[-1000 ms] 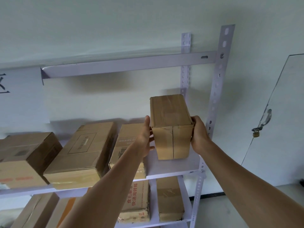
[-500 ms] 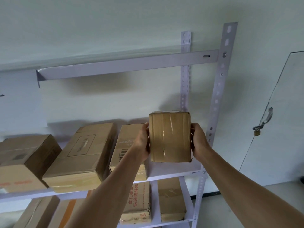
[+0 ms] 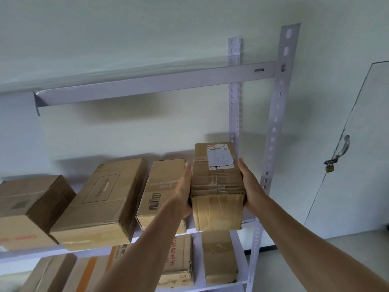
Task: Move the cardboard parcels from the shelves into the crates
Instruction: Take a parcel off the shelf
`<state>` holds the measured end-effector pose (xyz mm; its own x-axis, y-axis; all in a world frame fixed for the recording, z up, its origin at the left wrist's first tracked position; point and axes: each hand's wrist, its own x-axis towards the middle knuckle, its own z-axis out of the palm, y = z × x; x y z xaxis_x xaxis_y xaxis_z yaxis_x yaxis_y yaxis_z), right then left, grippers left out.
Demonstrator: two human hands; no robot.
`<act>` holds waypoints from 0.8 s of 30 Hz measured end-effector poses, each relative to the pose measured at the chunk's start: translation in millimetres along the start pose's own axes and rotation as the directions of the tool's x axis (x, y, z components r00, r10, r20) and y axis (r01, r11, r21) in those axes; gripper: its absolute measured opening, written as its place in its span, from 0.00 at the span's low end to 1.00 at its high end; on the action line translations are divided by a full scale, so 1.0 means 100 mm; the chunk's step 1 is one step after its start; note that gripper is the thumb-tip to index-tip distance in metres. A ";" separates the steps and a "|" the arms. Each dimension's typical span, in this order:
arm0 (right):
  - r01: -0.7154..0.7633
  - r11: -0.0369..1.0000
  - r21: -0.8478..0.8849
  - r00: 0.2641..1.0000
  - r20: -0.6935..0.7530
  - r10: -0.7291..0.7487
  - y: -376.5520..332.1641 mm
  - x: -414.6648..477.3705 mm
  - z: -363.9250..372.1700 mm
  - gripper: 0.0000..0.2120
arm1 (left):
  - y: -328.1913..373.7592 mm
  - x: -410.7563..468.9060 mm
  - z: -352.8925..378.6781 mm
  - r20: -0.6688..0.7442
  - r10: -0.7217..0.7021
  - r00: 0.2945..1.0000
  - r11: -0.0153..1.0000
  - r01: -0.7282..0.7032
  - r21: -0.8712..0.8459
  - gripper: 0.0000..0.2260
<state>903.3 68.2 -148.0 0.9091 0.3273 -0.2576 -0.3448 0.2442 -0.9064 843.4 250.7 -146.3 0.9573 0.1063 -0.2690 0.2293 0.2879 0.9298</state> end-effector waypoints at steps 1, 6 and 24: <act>0.013 1.000 -0.002 1.000 0.013 -0.013 0.00 -0.01 0.00 0.29 | -0.01 -0.02 0.00 0.011 0.030 0.999 0.999 -0.030 0.013 0.35; 0.178 0.984 -0.006 0.982 0.064 -0.177 -0.02 -0.08 0.02 0.34 | -0.03 -0.11 0.04 0.025 0.180 0.983 0.984 -0.180 -0.004 0.35; 0.376 0.926 0.010 0.894 0.260 -0.366 -0.38 -0.64 0.17 0.32 | 0.29 -0.92 0.39 0.004 0.380 0.925 0.922 -0.378 -0.086 0.36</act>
<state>853.9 53.3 -91.0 0.8779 0.4403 0.1884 0.0204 0.3586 -0.9333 768.5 211.9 -85.2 0.9733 0.2039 0.1053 -0.1657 0.3068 0.9372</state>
